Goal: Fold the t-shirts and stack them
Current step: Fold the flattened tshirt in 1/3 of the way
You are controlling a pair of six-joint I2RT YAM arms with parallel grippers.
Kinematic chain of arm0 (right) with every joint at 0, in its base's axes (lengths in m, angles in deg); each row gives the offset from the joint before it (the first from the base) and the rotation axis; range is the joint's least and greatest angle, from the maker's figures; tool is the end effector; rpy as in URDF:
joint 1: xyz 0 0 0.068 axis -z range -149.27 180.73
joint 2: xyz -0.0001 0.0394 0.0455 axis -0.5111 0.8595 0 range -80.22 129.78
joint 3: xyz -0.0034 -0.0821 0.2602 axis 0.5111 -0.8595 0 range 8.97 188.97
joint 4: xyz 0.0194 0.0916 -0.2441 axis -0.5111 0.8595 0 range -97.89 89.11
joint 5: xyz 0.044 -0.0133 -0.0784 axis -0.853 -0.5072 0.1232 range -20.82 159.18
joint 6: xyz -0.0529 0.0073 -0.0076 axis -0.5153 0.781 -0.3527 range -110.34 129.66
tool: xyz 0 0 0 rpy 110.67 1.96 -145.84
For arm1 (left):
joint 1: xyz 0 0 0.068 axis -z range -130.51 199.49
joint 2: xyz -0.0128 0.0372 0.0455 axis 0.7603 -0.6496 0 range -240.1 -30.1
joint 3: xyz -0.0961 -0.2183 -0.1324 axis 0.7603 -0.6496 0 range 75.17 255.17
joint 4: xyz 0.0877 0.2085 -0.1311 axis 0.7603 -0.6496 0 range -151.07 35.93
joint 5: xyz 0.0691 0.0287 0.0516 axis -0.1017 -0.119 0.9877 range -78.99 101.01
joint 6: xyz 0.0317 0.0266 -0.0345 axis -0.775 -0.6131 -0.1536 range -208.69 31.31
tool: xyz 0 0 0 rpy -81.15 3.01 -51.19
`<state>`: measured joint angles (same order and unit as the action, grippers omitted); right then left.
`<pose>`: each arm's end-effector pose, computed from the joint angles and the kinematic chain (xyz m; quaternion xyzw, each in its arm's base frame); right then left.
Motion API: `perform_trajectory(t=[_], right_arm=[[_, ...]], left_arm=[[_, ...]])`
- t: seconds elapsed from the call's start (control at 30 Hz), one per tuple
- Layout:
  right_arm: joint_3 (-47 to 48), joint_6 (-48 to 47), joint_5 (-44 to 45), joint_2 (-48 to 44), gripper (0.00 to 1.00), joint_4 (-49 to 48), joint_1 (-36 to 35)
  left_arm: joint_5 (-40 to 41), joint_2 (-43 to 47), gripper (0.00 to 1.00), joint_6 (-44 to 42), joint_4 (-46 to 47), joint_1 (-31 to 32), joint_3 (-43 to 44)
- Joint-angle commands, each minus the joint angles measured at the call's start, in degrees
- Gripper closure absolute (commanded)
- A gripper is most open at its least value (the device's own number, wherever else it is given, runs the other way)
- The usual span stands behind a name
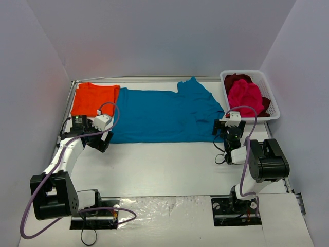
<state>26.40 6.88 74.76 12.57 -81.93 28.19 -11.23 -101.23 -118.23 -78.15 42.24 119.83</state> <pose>0.2622 0.0082 0.1528 0.0008 0.7152 -0.0362 0.6980 0.2483 0.0180 0.2253 0.2424 0.8937 -0.0677 0.3715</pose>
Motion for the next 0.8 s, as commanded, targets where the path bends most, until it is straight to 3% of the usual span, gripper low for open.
perform_trajectory(t=[0.0,0.77], right_arm=[[1.7,0.9,-0.1,0.2,0.00,-9.4,0.4],[2.0,1.1,-0.3,0.2,0.00,-8.8,0.7]], left_arm=[[-0.9,1.6,0.06,0.0,-0.7,-0.2,1.4],[-1.1,1.4,0.06,-0.2,-0.9,-0.2,1.4]])
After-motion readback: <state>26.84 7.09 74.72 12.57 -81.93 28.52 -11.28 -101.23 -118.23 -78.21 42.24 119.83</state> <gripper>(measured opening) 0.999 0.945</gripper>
